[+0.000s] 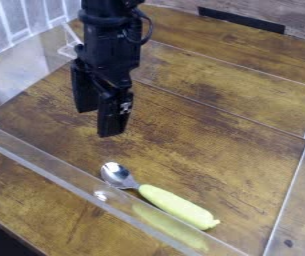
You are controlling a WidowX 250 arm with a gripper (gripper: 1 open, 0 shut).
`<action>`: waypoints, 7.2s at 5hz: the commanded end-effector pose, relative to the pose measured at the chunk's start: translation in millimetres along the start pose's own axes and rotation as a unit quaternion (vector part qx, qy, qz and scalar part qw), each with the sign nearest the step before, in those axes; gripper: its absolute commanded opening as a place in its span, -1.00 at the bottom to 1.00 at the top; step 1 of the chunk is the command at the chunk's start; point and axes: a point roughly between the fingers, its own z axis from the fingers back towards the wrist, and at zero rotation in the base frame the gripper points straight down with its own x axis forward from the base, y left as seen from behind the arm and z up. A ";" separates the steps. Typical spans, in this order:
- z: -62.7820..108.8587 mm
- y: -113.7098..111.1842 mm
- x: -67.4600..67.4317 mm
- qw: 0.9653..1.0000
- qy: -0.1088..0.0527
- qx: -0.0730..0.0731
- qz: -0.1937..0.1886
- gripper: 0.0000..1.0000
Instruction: Move the green spoon to the left
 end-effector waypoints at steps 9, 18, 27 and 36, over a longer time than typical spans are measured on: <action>-73.5 -47.1 45.6 0.876 -0.032 0.100 -0.471 1.00; -39.0 -54.1 48.2 0.899 -0.059 0.095 -0.423 -1.00; -77.3 -126.5 77.5 0.942 -0.064 -0.014 -0.329 -1.00; -87.9 -133.0 72.1 0.935 -0.041 -0.132 -0.326 -1.00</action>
